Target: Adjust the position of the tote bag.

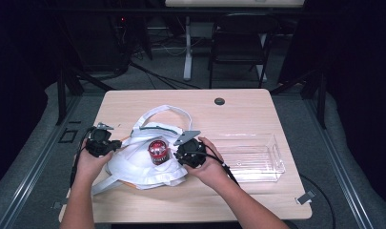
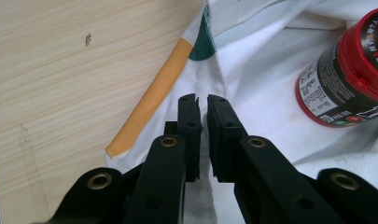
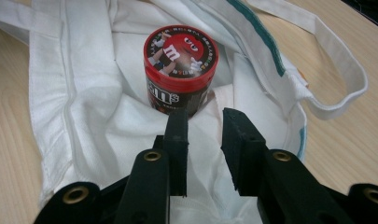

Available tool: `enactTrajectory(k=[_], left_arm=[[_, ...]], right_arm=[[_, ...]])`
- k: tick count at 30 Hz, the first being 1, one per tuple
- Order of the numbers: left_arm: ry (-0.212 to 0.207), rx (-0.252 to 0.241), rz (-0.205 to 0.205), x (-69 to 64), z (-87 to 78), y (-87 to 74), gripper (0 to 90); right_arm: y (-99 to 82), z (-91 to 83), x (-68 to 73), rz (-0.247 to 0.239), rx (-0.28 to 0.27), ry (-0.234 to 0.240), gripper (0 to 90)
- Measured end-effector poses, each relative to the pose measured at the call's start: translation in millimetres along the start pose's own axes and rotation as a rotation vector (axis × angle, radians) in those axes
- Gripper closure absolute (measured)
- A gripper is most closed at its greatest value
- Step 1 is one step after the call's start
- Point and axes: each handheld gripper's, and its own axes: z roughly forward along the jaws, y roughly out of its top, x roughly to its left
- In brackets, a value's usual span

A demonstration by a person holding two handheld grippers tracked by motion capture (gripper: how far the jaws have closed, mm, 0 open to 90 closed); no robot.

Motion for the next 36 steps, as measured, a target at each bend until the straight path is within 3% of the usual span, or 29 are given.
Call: enactTrajectory(k=[6,15,25,36], left_arm=[[0.004,-0.005,-0.002,-0.6,0.8,-0.2,84.5],[0.003,-0.008,-0.006,0.6,0.0,-1.1,84.5],[-0.002,0.003,-0.006,0.2,1.2,-0.2,84.5],[0.003,-0.003,-0.012,0.3,1.4,-0.8,84.5]], right_arm=[[-8.7,1.3,2.8,0.023,-0.02,0.027,75.1],[-18.8,9.6,7.0,0.025,0.01,0.04,79.5],[-27.4,20.0,13.3,-0.019,0.078,0.035,81.8],[-32.7,27.7,16.8,-0.028,0.096,0.028,83.7]])
